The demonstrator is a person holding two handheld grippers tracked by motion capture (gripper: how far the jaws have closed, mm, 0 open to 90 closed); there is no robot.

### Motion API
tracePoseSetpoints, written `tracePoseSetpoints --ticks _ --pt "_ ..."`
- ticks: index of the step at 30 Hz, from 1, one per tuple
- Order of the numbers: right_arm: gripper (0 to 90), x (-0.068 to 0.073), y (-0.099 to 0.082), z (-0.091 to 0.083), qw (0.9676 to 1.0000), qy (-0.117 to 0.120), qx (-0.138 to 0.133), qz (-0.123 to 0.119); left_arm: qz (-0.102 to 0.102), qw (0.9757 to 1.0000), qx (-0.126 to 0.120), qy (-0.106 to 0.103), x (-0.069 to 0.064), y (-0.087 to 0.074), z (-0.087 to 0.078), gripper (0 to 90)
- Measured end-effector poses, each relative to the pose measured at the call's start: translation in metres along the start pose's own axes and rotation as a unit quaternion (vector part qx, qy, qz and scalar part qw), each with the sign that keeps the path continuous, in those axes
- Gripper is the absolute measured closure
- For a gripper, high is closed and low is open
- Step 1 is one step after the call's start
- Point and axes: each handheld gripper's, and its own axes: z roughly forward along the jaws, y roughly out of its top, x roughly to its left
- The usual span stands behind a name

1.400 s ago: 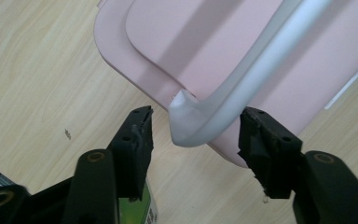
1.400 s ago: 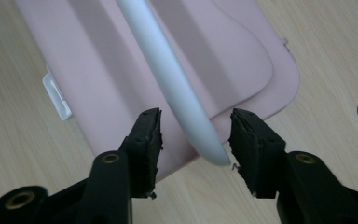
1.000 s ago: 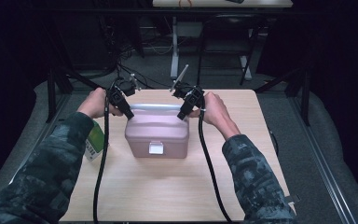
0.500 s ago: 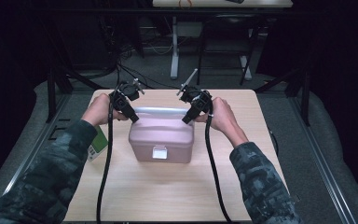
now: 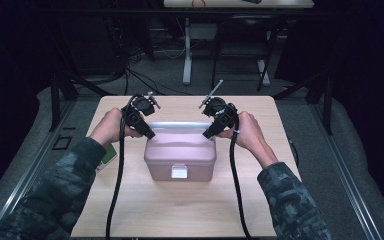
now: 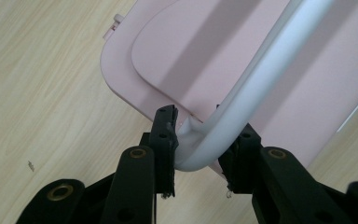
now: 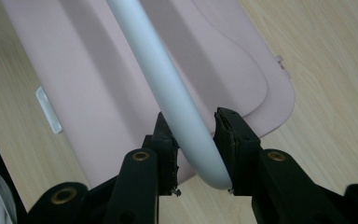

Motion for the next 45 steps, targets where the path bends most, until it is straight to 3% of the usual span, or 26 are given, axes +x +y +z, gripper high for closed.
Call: tracePoseSetpoints --ticks 9,19,29,35,38,39,41,45 --pt "69.4 0.008 -0.02 -0.009 1.0 -0.003 0.002 -0.002 0.015 0.9998 -0.008 -0.012 -0.02 0.001 0.003 69.5" --pt "69.3 0.013 -0.035 -0.017 1.0 -0.004 -0.001 0.001 0.023 0.9993 -0.016 -0.024 -0.033 0.0 0.003 69.4" --pt "68.7 0.019 -0.06 -0.025 0.9996 0.003 -0.025 0.014 0.037 0.9981 -0.036 -0.035 -0.052 -0.003 0.005 68.8" --pt "67.9 0.02 -0.066 -0.026 0.9989 0.005 -0.041 0.023 0.043 0.9976 -0.036 -0.04 -0.054 -0.004 0.005 66.5" --pt "68.3 0.02 -0.068 -0.026 0.9986 0.005 -0.048 0.023 0.036 0.9975 -0.036 -0.049 -0.05 -0.008 0.006 57.8" --pt "68.4 0.019 -0.069 -0.025 0.9984 0.006 -0.052 0.021 0.035 0.9973 -0.038 -0.052 -0.05 -0.01 0.006 46.0" --pt "68.4 0.019 -0.07 -0.025 0.9983 0.006 -0.054 0.02 0.028 0.9971 -0.045 -0.055 -0.048 -0.016 0.005 42.8" --pt "68.3 0.02 -0.072 -0.025 0.9979 0.006 -0.061 0.021 0.018 0.9962 -0.063 -0.056 -0.046 -0.035 -0.002 26.6"
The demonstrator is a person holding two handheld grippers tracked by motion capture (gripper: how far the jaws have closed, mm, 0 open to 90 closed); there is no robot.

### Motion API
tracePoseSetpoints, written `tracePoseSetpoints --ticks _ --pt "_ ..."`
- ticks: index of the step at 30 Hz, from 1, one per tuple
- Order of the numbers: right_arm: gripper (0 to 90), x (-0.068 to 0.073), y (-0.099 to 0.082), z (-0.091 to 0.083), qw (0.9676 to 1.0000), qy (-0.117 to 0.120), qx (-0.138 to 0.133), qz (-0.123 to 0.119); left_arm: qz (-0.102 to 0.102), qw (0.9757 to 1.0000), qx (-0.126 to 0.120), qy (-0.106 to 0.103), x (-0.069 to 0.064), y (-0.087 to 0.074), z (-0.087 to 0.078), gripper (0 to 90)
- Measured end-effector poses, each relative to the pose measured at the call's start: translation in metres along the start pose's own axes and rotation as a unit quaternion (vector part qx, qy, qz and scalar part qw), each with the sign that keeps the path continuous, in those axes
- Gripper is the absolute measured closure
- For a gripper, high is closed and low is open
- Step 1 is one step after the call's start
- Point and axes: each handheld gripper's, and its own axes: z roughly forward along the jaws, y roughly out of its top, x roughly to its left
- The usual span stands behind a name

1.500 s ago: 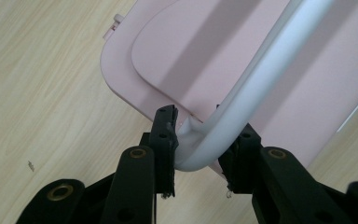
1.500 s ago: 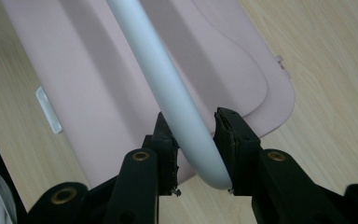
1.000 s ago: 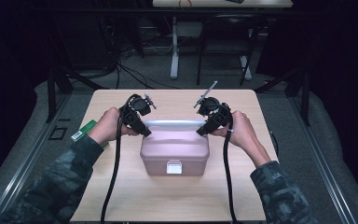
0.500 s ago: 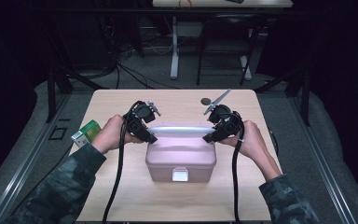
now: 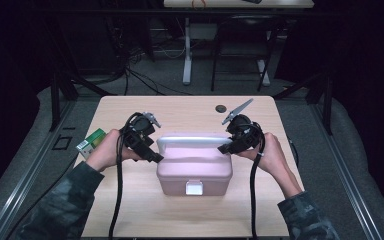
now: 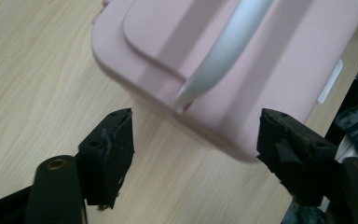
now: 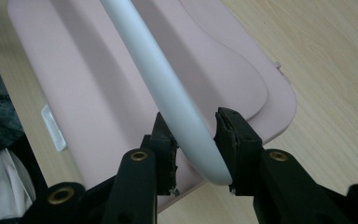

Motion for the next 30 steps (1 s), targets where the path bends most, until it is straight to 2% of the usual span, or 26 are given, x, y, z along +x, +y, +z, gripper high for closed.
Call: tracePoseSetpoints --ticks 4,6,8,12,15,17,20,23,27,30 --pt "68.2 0.0 -0.001 0.0 1.0 -0.001 -0.005 0.002 -0.017 0.9996 -0.018 0.013 0.001 -0.018 -0.009 20.4" --pt "68.0 0.001 -0.001 0.0 1.0 -0.003 -0.007 0.003 -0.023 0.9992 -0.02 0.026 0.001 -0.027 -0.011 16.5" --pt "67.7 0.001 -0.003 0.0 0.9999 -0.004 -0.012 0.006 -0.032 0.9987 -0.03 0.024 0.003 -0.036 -0.01 15.5" --pt "67.4 0.001 -0.006 0.0 0.9996 -0.003 -0.026 0.01 -0.049 0.9969 -0.045 0.043 0.002 -0.054 -0.006 11.6" --pt "67.5 0.001 -0.008 0.0 0.9993 -0.006 -0.035 0.01 -0.065 0.9944 -0.064 0.054 -0.001 -0.069 0.0 6.5" --pt "67.6 0.001 -0.008 0.001 0.9992 -0.007 -0.038 0.01 -0.067 0.9942 -0.062 0.057 -0.002 -0.073 0.003 6.2" --pt "67.9 0.001 -0.009 0.0 0.999 -0.008 -0.042 0.013 -0.079 0.992 -0.077 0.062 -0.003 -0.083 0.008 5.7" --pt "68.2 0.002 -0.01 0.001 0.9987 -0.012 -0.047 0.013 -0.082 0.9916 -0.076 0.065 -0.001 -0.089 0.013 5.7" --pt "68.3 0.002 -0.011 0.001 0.9985 -0.013 -0.051 0.015 -0.089 0.9907 -0.083 0.06 0.001 -0.095 0.015 5.2" --pt "68.6 0.001 -0.012 0.001 0.9983 -0.012 -0.055 0.016 -0.1 0.9886 -0.093 0.064 0.003 -0.098 0.016 4.6"
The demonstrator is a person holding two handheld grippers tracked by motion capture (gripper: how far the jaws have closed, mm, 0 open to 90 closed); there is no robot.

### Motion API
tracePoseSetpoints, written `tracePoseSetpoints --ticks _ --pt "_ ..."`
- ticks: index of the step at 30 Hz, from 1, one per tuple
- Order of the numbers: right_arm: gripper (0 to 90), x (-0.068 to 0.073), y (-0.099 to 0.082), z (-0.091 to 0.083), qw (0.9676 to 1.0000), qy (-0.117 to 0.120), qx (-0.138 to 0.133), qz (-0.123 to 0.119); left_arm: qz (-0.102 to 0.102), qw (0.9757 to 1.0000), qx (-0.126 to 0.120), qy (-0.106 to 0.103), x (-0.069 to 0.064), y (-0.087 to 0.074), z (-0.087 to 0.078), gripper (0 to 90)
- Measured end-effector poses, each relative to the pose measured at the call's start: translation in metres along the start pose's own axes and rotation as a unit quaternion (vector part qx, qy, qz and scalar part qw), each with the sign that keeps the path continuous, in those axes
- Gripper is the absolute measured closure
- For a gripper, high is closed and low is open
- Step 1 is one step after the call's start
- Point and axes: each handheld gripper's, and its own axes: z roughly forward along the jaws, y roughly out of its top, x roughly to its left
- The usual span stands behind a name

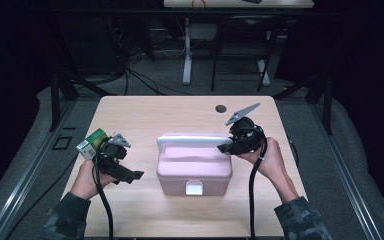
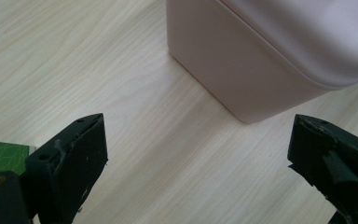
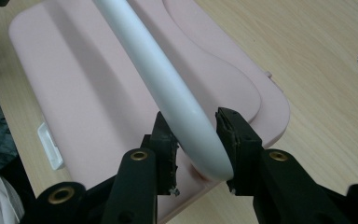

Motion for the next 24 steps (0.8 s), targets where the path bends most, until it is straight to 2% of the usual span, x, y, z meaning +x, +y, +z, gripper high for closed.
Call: tracePoseSetpoints --ticks 10,17,22,24 --pt "69.1 -0.002 -0.001 0.0 0.9999 0.005 -0.009 0.004 -0.009 0.9999 0.0 -0.006 0.001 -0.004 0.009 5.2" --pt "70.5 -0.011 -0.001 0.0 0.9992 0.017 -0.028 0.024 -0.012 0.9998 -0.004 -0.016 0.001 -0.004 0.011 5.9" --pt "70.8 -0.015 0.002 0.001 0.9989 0.02 -0.03 0.029 -0.016 0.9996 -0.015 -0.02 0.0 -0.004 0.012 7.3" --pt "70.8 -0.016 0.002 0.001 0.9987 0.022 -0.031 0.032 -0.017 0.9992 -0.023 -0.028 -0.001 -0.004 0.013 8.4"
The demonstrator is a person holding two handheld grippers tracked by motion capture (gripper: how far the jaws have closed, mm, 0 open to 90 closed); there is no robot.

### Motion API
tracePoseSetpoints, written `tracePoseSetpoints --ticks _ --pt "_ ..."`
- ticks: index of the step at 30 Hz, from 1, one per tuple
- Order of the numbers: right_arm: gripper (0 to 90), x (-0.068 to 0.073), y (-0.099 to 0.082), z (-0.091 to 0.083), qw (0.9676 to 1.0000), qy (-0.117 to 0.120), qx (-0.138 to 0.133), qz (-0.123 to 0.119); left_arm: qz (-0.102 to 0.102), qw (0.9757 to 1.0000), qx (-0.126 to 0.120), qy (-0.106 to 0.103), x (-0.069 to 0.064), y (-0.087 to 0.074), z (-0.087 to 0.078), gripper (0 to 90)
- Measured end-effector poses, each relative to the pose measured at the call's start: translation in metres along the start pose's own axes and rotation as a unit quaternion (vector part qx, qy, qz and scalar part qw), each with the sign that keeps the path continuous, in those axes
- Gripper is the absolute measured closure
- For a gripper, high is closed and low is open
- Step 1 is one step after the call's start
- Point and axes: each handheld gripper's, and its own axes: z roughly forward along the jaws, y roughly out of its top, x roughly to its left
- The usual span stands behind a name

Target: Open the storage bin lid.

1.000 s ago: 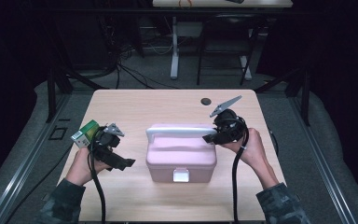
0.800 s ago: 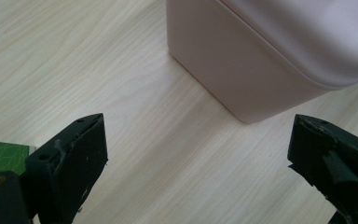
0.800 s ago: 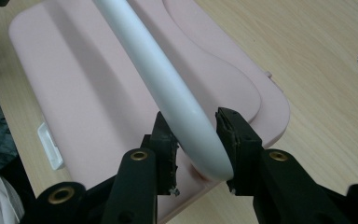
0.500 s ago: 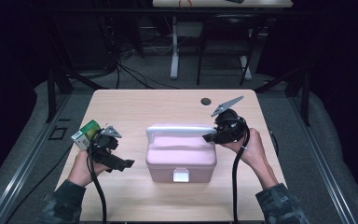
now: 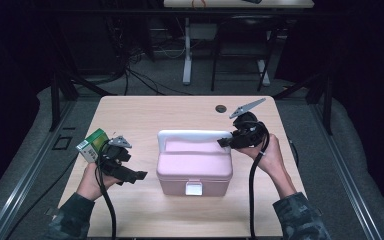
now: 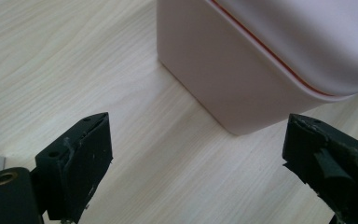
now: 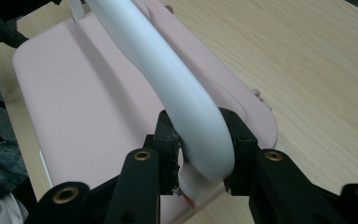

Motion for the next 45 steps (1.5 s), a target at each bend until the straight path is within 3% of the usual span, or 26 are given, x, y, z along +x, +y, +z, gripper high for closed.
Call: tracePoseSetpoints --ticks 13,15,21,27,37,45 --pt "70.7 -0.007 0.007 -0.004 0.9996 0.004 -0.016 0.021 0.002 0.9997 -0.023 -0.013 -0.012 0.002 0.007 13.9" --pt "70.8 -0.007 0.007 -0.004 0.9996 0.003 -0.015 0.023 -0.003 0.9992 -0.04 -0.005 -0.015 0.002 0.008 14.2" --pt "70.7 -0.01 0.012 -0.006 0.9993 0.002 -0.022 0.03 -0.002 0.999 -0.045 -0.002 -0.022 0.003 0.012 15.2" --pt "70.7 -0.011 0.012 -0.006 0.9991 0.0 -0.024 0.034 -0.005 0.9978 -0.065 0.012 -0.028 0.006 0.013 16.3" --pt "70.7 -0.014 0.013 -0.009 0.9988 -0.003 -0.031 0.037 -0.002 0.9968 -0.079 0.012 -0.041 0.012 0.023 30.2" --pt "70.7 -0.015 0.015 -0.009 0.9988 -0.008 -0.035 0.035 -0.014 0.9967 -0.079 0.009 -0.044 0.012 0.035 50.0"
